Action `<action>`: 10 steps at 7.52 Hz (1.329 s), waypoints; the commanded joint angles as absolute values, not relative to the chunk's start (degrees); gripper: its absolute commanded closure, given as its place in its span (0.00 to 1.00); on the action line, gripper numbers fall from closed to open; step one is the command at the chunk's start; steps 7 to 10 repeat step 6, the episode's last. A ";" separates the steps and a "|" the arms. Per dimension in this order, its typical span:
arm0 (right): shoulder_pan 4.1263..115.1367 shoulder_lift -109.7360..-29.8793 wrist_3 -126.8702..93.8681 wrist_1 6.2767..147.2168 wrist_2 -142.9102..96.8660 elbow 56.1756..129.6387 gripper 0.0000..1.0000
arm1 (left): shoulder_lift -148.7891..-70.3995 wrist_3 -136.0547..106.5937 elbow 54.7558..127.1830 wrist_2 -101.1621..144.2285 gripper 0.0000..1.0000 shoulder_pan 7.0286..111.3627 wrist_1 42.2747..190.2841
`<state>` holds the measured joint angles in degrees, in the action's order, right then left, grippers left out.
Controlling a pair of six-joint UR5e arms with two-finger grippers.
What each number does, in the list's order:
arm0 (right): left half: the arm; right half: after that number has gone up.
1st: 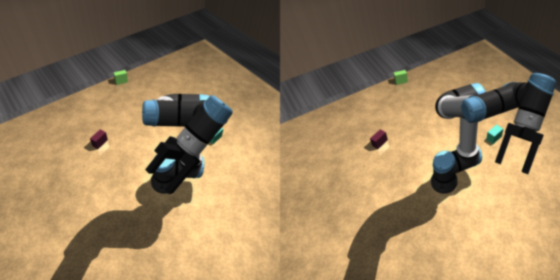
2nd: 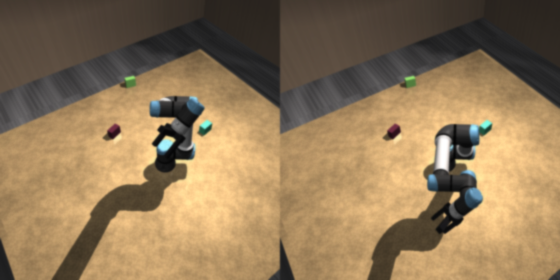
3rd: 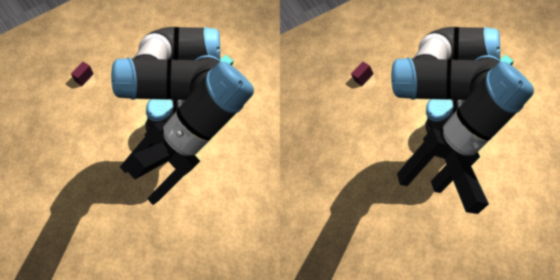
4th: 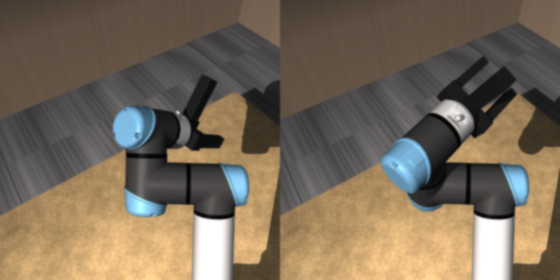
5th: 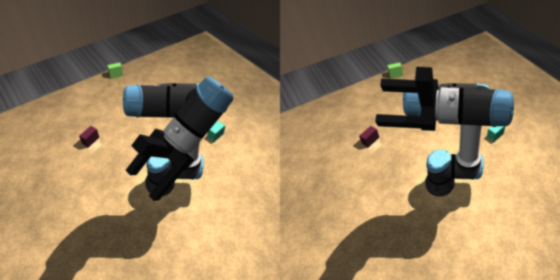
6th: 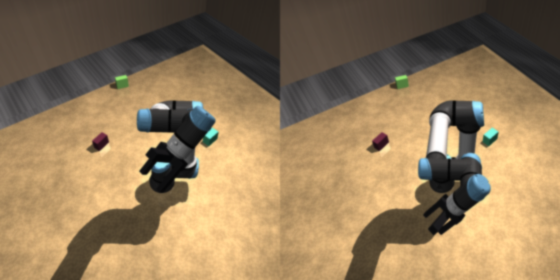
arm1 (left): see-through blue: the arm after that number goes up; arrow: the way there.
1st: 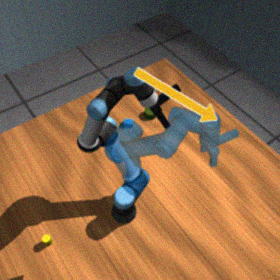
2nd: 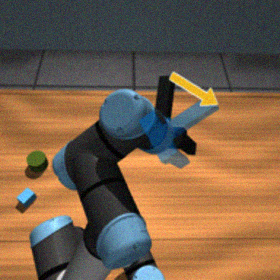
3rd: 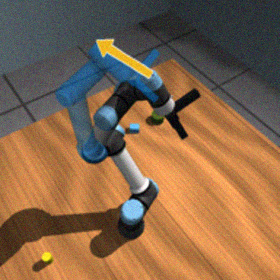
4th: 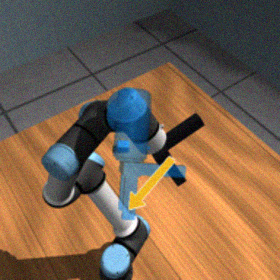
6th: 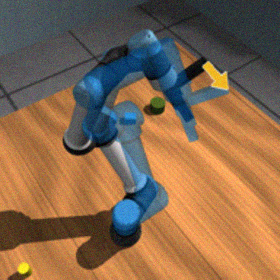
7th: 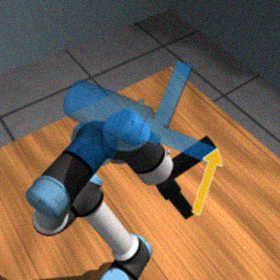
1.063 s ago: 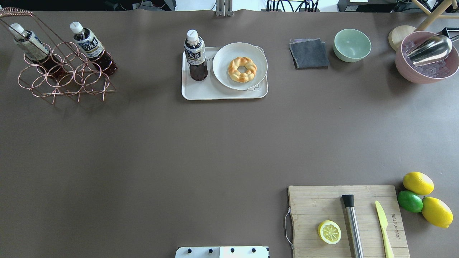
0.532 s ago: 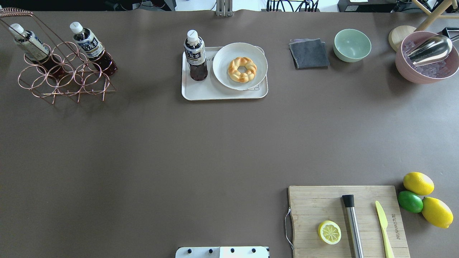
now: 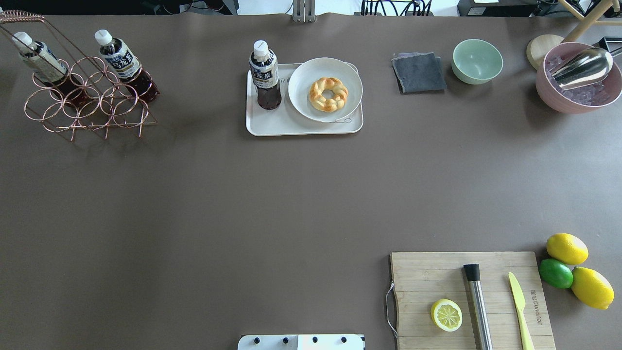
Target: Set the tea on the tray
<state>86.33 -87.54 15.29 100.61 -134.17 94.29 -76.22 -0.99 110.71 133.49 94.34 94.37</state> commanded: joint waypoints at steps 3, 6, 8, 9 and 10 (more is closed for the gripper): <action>85.17 -86.40 14.24 100.55 -134.30 94.57 0.00 | -75.50 -1.05 110.04 133.24 0.03 94.57 94.31; 84.99 -86.31 14.24 100.55 -134.03 94.92 0.00 | -76.02 -1.14 107.84 133.33 0.03 95.79 94.31; 84.99 -86.31 14.24 100.55 -134.03 94.92 0.00 | -76.02 -1.14 107.84 133.33 0.03 95.79 94.31; 84.99 -86.31 14.24 100.55 -134.03 94.92 0.00 | -76.02 -1.14 107.84 133.33 0.03 95.79 94.31; 84.99 -86.31 14.24 100.55 -134.03 94.92 0.00 | -76.02 -1.14 107.84 133.33 0.03 95.79 94.31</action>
